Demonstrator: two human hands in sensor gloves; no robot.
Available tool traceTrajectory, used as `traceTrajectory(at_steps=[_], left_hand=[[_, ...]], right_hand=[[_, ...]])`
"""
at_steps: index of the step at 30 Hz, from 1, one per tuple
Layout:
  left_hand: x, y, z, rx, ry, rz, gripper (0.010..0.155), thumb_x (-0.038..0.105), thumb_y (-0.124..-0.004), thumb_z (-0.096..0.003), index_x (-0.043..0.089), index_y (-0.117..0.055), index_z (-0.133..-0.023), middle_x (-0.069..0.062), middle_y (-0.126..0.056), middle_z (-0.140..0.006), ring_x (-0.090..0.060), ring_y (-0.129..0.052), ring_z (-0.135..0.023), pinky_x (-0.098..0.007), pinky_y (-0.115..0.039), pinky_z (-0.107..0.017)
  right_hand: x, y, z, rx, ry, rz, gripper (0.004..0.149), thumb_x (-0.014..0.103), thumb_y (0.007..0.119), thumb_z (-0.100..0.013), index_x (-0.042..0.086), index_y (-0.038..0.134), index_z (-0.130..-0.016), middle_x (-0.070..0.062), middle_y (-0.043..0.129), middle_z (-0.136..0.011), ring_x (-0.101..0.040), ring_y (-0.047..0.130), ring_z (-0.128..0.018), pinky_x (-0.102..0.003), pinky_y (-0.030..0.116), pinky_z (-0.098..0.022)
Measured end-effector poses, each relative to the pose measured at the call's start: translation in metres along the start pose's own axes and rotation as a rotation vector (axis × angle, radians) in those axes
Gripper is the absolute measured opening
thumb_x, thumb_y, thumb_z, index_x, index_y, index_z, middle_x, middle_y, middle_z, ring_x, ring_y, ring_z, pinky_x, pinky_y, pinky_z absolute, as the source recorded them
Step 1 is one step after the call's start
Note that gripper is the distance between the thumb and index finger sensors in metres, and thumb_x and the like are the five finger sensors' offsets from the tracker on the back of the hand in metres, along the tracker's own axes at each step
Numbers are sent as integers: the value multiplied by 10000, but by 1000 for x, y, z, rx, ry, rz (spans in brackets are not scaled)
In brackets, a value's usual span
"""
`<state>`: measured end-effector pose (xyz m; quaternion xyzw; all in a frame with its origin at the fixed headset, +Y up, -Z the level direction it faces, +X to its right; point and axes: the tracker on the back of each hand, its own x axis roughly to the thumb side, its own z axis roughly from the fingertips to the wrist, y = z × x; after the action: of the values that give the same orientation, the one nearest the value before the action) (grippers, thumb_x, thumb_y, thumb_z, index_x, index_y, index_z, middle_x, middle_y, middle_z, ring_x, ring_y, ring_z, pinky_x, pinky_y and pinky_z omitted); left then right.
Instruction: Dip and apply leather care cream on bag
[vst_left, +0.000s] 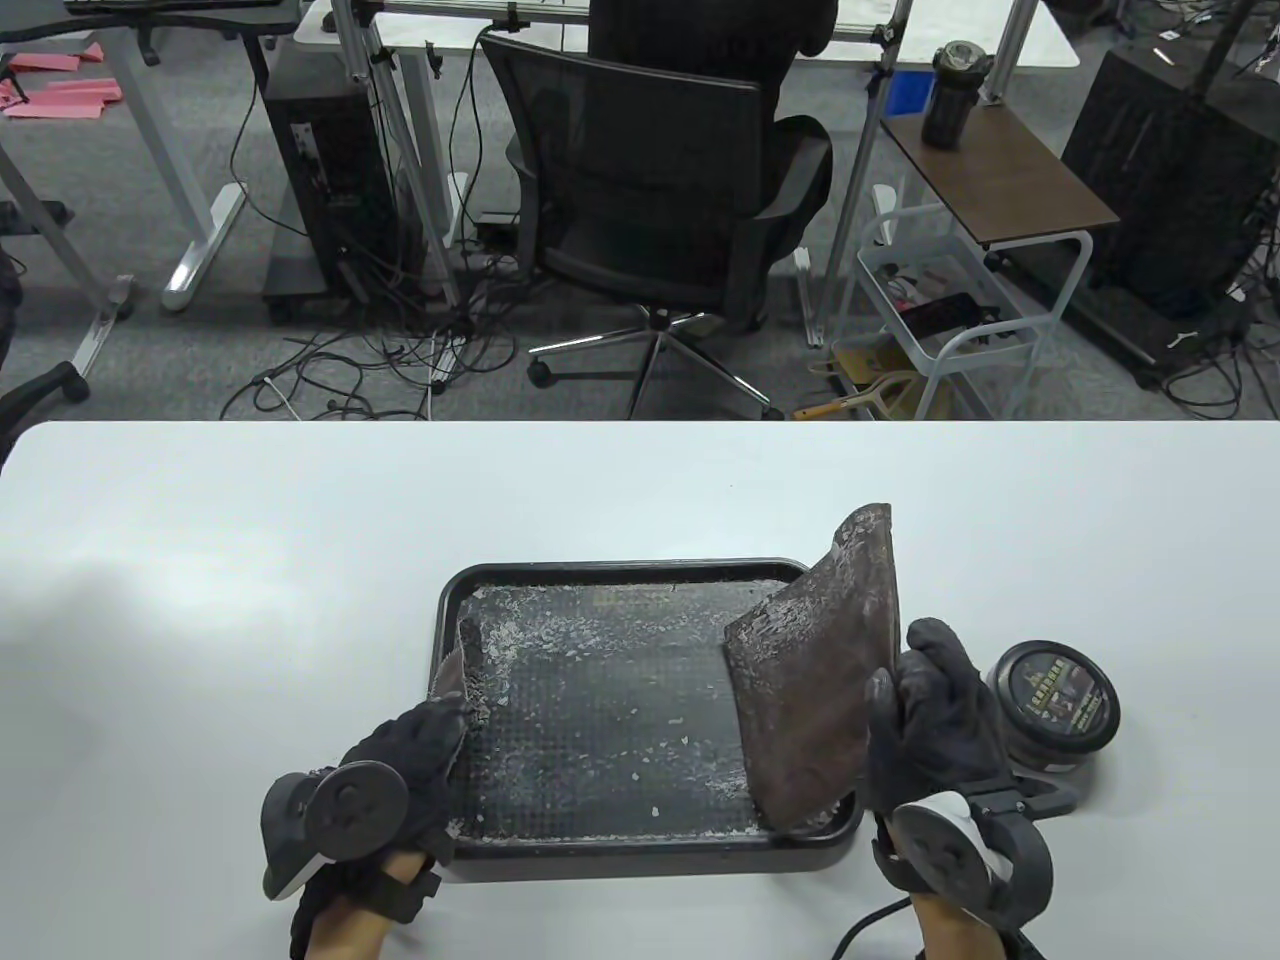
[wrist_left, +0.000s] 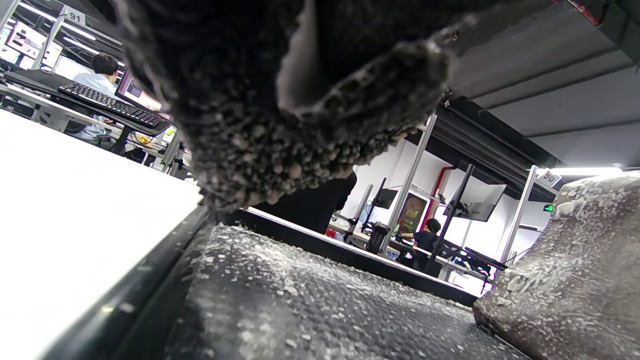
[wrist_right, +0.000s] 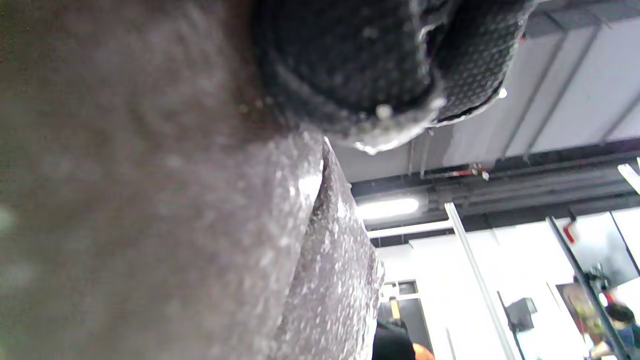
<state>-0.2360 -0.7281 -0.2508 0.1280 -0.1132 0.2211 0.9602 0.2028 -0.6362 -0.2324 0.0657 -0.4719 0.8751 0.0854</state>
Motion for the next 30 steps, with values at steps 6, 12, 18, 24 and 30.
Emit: traceTrajectory(at_steps=[6, 12, 18, 24, 30], left_hand=[[-1, 1, 0, 6, 1, 3, 485, 193, -816, -433, 118, -883, -907, -147, -917, -810, -384, -981, -610, -457, -868, -412], [-1, 0, -1, 3, -4, -1, 484, 193, -815, -434, 118, -882, -907, -148, -917, -811, -384, -980, -611, -457, -867, -413], [-1, 1, -1, 10, -1, -1, 484, 193, -814, -434, 116, -883, -907, -147, -916, -813, -383, -981, -610, -457, -867, -412], [-2, 2, -2, 14, 5, 4, 485, 193, -814, -434, 116, -883, -908, -147, -917, -812, -385, -980, -608, -457, -867, -411], [-5, 4, -2, 33, 15, 10, 484, 191, -814, -435, 115, -883, -908, -148, -916, -812, -384, -982, -604, -455, -870, -407]], right_hand=[[10, -5, -2, -42, -31, 46, 371, 258, 967, -365, 40, 897, -658, -191, 872, -864, -125, 1010, -207, -477, 886, -478], [24, -2, -3, -36, -53, -2, 378, 276, 953, -377, 43, 892, -669, -194, 869, -867, -111, 1006, -212, -473, 885, -477], [61, 7, -5, -10, -113, -66, 387, 296, 943, -385, 55, 886, -682, -191, 864, -875, -104, 1005, -222, -470, 885, -475], [112, 27, -5, 52, -228, -79, 406, 303, 937, -387, 57, 874, -704, -196, 859, -874, -95, 1004, -219, -458, 891, -469], [163, 64, 4, 180, -317, -72, 419, 300, 933, -389, 59, 866, -725, -195, 849, -887, -90, 1006, -220, -451, 894, -470]])
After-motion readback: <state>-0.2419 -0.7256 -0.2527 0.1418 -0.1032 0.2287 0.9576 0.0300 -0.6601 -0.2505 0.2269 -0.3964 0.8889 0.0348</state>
